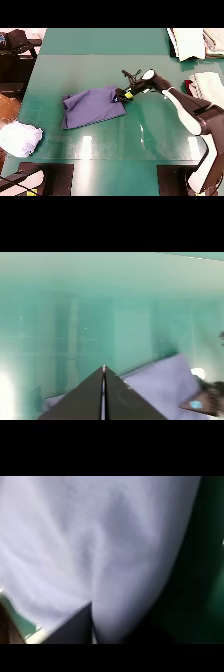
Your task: Fold the shirts.
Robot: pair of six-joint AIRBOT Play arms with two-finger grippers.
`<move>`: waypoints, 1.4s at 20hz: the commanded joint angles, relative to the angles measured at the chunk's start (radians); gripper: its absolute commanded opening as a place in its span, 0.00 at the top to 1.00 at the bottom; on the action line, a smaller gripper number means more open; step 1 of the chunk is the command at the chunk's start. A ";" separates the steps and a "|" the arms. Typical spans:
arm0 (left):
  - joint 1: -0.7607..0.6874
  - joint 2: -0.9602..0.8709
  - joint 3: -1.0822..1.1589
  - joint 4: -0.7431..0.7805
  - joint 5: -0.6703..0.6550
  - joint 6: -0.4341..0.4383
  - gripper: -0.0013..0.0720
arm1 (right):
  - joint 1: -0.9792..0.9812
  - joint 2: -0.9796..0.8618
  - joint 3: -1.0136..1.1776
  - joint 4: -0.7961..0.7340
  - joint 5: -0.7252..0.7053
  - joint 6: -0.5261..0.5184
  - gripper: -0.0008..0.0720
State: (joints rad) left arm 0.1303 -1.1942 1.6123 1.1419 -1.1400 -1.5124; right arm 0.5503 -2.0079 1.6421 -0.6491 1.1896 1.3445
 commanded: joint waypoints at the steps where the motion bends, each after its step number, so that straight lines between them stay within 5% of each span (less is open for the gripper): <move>1: 0.000 -0.001 0.000 -0.075 -0.005 0.029 0.95 | 0.040 -0.045 0.122 0.046 -0.038 -0.001 0.92; 5: -0.076 -0.001 0.000 -0.079 -0.005 0.029 0.95 | -0.054 0.002 0.235 0.037 -0.008 0.021 0.96; 14: -0.368 -0.002 -0.006 -0.076 0.164 0.029 0.95 | -0.590 0.337 0.188 -0.298 0.107 0.133 0.96; 21: -0.387 -0.002 -0.005 -0.080 0.181 0.020 0.95 | -0.961 0.389 0.190 -0.293 0.058 0.131 0.96; 28: -0.387 -0.002 -0.005 -0.081 0.180 0.019 0.95 | -1.027 0.383 0.256 -0.285 -0.041 0.128 0.96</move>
State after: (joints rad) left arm -0.2558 -1.1954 1.6070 1.0615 -0.9611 -1.4914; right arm -0.4538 -1.6257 1.8580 -0.9352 1.1816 1.4746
